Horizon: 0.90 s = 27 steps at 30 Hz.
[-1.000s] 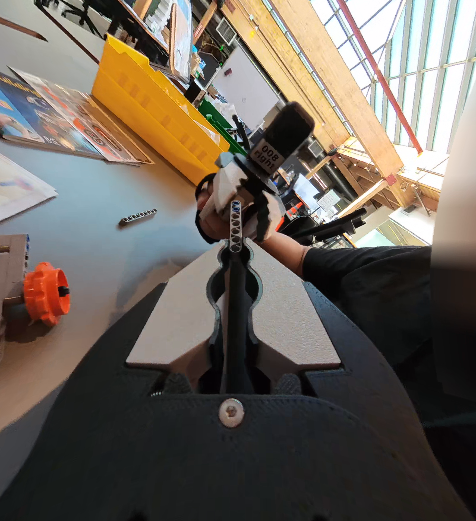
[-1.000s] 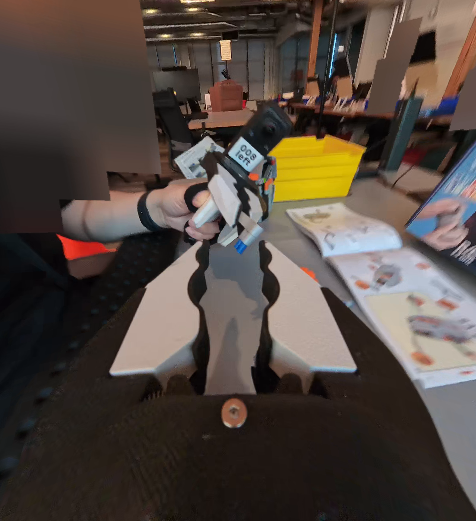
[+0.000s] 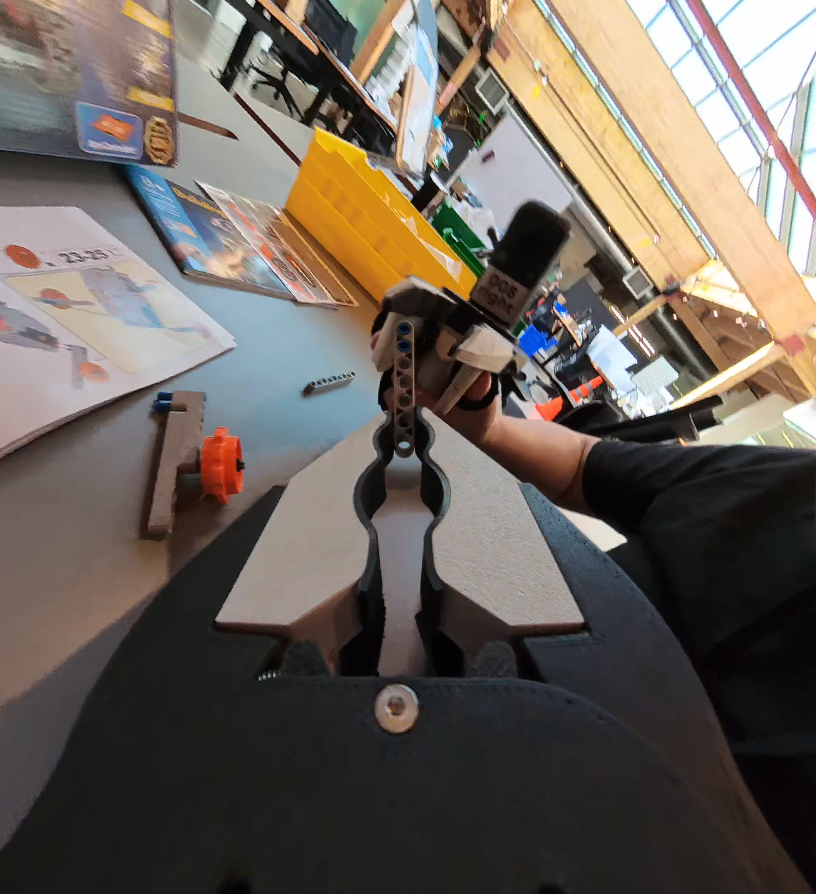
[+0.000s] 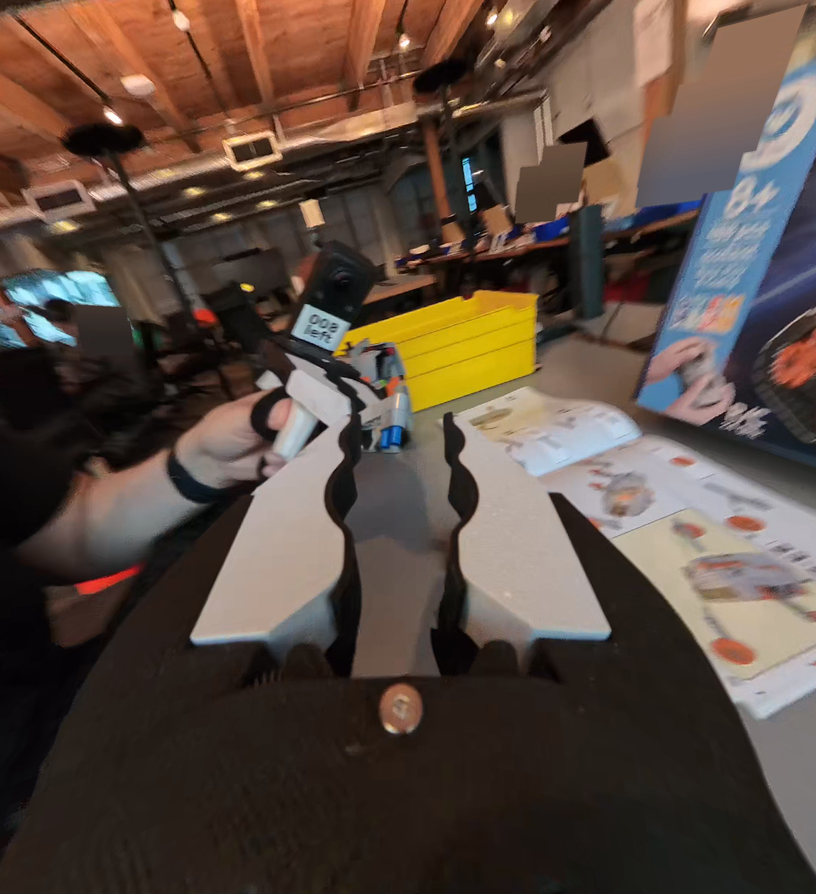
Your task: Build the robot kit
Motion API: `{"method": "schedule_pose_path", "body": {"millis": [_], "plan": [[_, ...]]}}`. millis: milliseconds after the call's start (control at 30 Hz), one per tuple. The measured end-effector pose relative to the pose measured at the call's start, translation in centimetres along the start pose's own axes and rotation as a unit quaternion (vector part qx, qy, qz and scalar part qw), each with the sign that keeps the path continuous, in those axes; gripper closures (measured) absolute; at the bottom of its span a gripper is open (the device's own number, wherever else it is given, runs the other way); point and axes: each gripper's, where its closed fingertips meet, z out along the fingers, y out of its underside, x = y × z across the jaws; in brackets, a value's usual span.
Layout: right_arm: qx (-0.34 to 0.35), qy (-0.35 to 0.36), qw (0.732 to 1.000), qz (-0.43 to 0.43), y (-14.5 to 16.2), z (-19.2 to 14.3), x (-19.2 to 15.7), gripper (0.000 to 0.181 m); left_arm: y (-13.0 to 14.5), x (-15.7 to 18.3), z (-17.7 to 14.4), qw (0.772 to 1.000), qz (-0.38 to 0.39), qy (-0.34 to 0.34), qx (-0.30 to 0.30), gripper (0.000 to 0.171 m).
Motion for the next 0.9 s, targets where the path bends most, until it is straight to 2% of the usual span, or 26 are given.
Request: {"method": "schedule_pose_path", "body": {"millis": [67,167,267,500,533,667,800,900], "plan": [[-0.012,0.044,0.994,-0.098,0.2,0.6,0.7,0.142,-0.8,-0.7,-0.7,0.999,-0.019,-0.01,0.026,0.167],[-0.062,0.077,0.964,-0.247,1.8,2.0,1.0,0.139,-1.0,-1.1,-1.0,0.998,-0.037,-0.014,0.038,0.167],[-0.082,0.087,0.939,-0.322,2.6,3.3,0.8,0.141,-1.2,-1.1,-1.1,0.998,-0.039,-0.017,0.047,0.167],[-0.082,0.094,0.944,-0.307,2.1,3.6,1.1,0.181,-1.7,-1.1,-1.6,0.996,-0.053,-0.01,0.065,0.167],[-0.079,0.09,0.945,-0.306,2.0,3.5,1.1,0.181,-1.7,-1.0,-1.6,0.996,-0.055,-0.008,0.067,0.167],[-0.064,0.102,0.945,-0.305,1.3,3.5,1.4,0.156,-1.7,-1.1,-1.6,0.996,-0.057,-0.009,0.066,0.167],[-0.064,0.087,0.951,-0.29,1.6,3.6,1.0,0.155,-1.4,-1.5,-1.5,0.997,-0.047,-0.027,0.058,0.167],[-0.074,0.092,0.966,-0.23,1.5,3.6,1.6,0.155,-1.1,-2.3,-1.4,0.995,0.015,-0.09,0.039,0.167]]}}
